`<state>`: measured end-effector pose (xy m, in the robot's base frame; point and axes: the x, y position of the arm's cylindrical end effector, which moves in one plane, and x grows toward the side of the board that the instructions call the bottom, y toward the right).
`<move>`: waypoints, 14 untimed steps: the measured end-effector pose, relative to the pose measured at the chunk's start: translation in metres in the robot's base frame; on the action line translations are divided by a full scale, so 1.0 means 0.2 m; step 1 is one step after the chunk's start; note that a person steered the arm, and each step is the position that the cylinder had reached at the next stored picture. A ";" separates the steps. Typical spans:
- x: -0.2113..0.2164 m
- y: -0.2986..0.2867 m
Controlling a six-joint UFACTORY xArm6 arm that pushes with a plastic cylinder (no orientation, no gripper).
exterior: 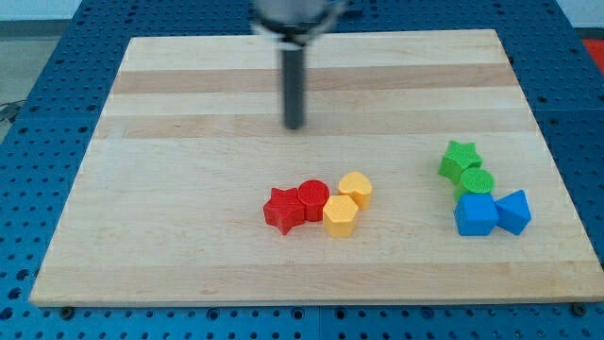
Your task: Push red star to the top left side of the board
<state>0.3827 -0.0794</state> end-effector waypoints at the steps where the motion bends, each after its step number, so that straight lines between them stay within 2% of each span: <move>1: 0.00 -0.47; 2: 0.00 -0.50; 3: 0.24 -0.53; 4: 0.95 -0.56; 5: 1.06 -0.56; 6: 1.17 -0.42; 8: 1.18 0.18; 9: 1.18 0.19; 10: 1.09 0.30; 11: 0.87 0.34; 12: 0.87 0.34; 13: 0.79 0.21; 14: 0.58 0.02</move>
<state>0.4979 -0.0760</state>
